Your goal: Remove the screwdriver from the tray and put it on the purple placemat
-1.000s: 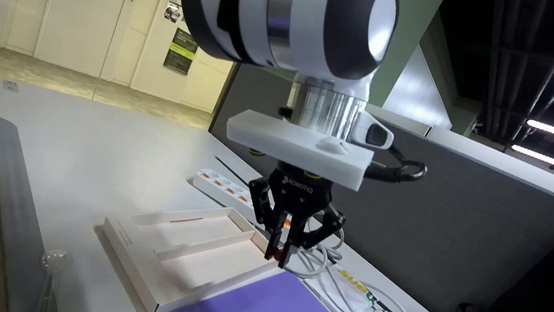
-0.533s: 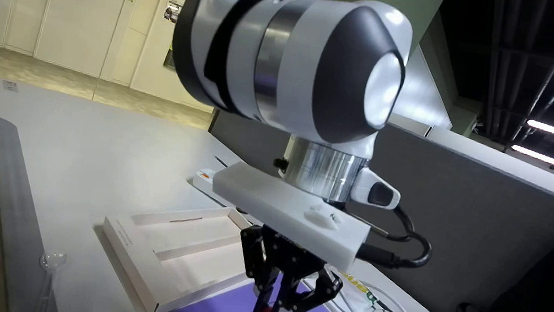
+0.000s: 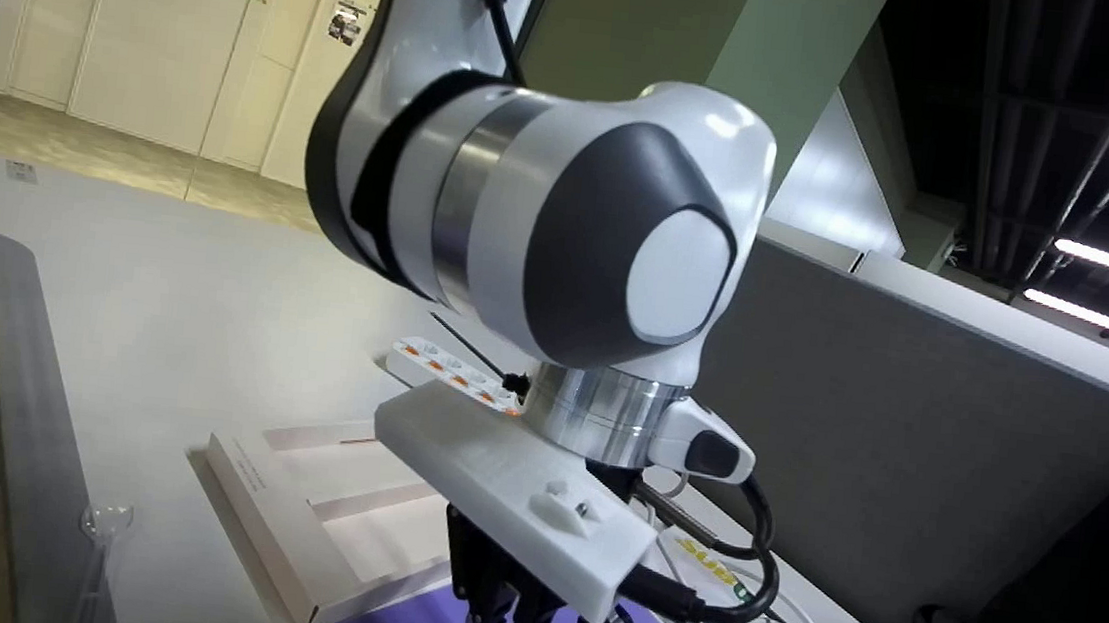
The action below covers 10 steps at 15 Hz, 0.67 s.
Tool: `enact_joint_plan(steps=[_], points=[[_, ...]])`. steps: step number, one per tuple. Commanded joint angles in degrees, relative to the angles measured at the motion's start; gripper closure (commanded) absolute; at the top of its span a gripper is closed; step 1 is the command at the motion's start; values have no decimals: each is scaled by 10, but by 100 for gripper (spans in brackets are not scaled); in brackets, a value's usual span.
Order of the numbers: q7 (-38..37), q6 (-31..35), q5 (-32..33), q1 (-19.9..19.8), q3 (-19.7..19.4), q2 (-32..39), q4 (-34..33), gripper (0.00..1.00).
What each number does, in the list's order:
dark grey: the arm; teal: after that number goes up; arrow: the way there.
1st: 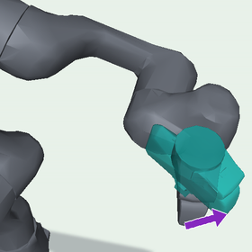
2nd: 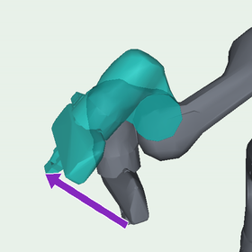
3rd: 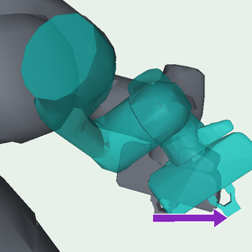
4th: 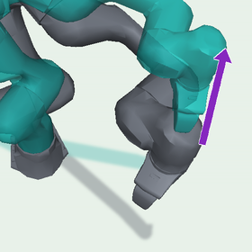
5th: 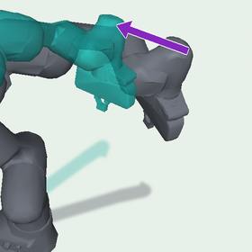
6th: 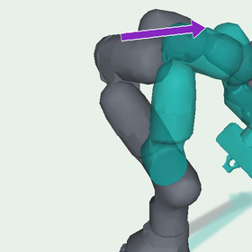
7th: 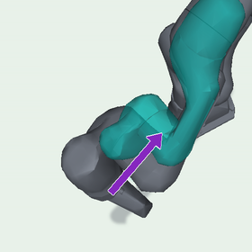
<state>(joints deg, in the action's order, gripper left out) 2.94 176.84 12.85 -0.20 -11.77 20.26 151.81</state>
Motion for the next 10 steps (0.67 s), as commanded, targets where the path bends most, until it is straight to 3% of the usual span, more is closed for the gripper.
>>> enact_joint_plan(steps=[1,7,8,9,10], points=[[-3,4,-33,-3,18,19,-12,96],[10,-2,-79,-40,78,27,-15,96],[10,-2,-82,-43,82,27,-16,83],[10,-4,-85,-45,85,26,-16,57],[11,-6,-87,-49,89,24,-16,56]])
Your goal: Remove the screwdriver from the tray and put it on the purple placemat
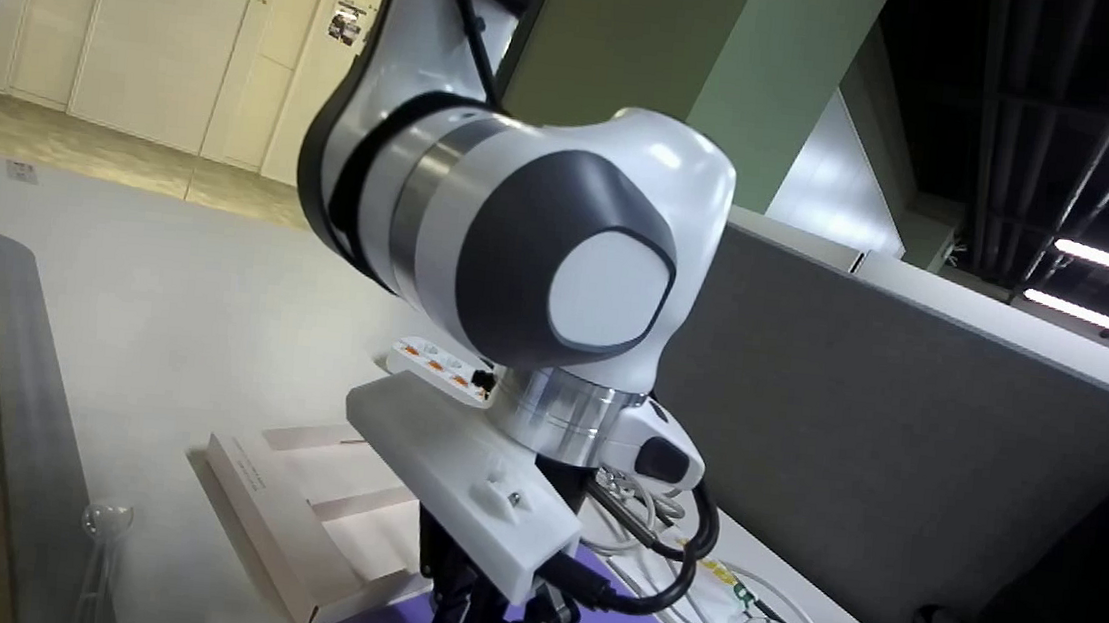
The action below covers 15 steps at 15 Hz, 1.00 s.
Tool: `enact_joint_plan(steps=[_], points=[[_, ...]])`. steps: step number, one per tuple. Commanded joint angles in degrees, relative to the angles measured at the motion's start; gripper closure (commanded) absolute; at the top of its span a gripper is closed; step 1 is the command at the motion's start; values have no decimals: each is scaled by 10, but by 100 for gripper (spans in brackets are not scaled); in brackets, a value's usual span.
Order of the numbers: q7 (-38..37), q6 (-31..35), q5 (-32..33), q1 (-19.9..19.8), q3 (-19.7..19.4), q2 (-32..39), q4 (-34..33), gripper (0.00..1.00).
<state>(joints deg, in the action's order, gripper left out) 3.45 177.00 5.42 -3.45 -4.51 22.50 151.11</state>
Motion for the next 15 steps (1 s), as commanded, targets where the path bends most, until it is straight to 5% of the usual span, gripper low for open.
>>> enact_joint_plan(steps=[1,8,15], points=[[5,-11,-16,-19,20,-1,-9,50],[-5,-52,-20,-6,11,-55,-6,2],[13,-99,-55,-17,47,-133,-4,0]])
